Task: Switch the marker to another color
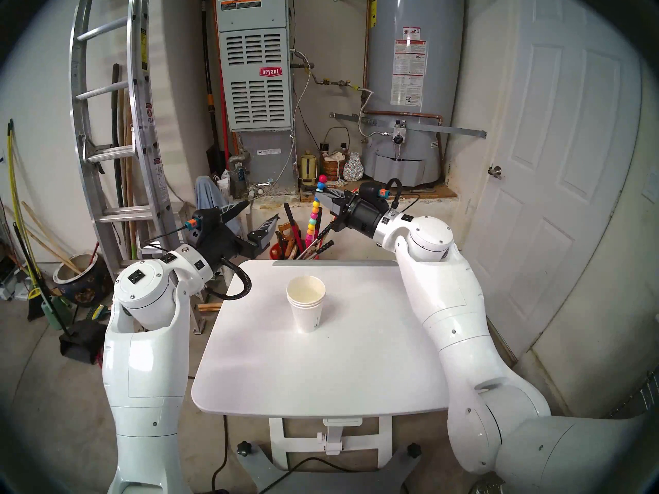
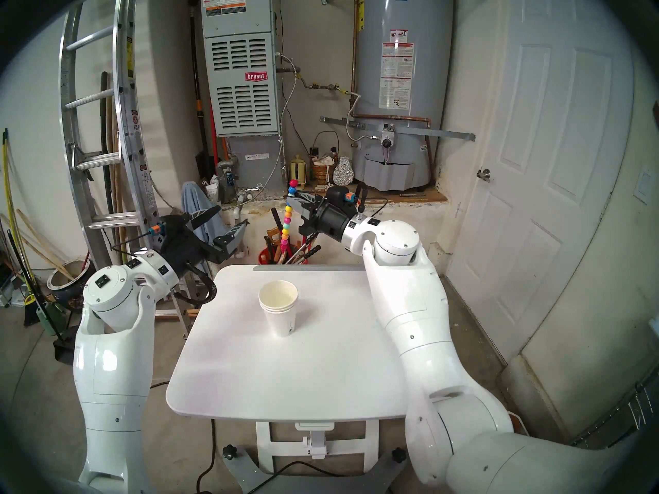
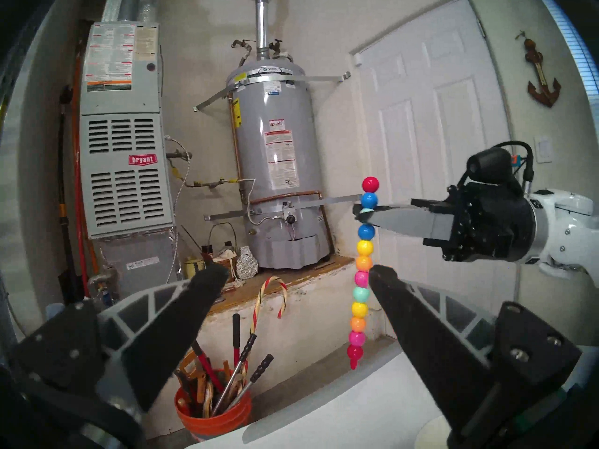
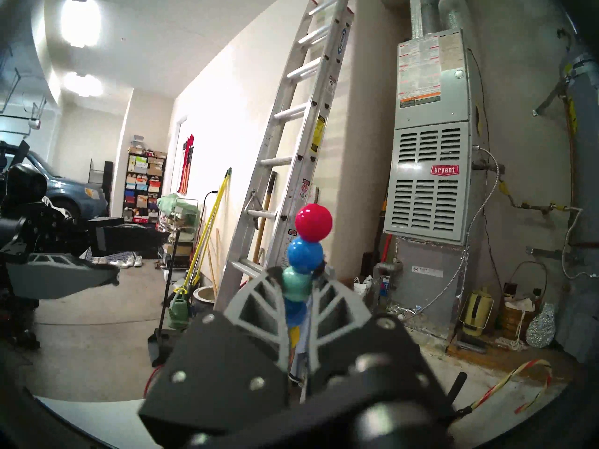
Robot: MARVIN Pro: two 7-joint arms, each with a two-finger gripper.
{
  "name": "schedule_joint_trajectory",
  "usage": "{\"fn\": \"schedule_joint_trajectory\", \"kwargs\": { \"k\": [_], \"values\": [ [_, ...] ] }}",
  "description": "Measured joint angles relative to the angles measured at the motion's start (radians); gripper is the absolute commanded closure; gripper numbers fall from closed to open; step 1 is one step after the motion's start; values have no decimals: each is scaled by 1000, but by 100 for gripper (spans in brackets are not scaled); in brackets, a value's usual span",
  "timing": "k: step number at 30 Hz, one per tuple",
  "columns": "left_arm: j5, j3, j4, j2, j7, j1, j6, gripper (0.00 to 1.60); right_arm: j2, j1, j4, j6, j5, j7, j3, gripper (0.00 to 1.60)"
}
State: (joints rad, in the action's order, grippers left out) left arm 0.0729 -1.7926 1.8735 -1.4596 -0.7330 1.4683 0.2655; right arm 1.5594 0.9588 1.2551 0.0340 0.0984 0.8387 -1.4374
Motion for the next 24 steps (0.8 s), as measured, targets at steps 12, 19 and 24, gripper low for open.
{"fn": "schedule_joint_trajectory", "kwargs": {
  "k": [12,19,24],
  "values": [
    [-48,48,-84,23,-26,-38,14,0,1,-87,-89,-62,-2,98,21,160],
    [-61,62,-90,29,-43,-52,4,0,2,-112,-109,-95,8,142,22,160],
    [-62,66,-93,31,-52,-59,-2,0,3,-118,-109,-111,11,163,24,160]
  ]
}}
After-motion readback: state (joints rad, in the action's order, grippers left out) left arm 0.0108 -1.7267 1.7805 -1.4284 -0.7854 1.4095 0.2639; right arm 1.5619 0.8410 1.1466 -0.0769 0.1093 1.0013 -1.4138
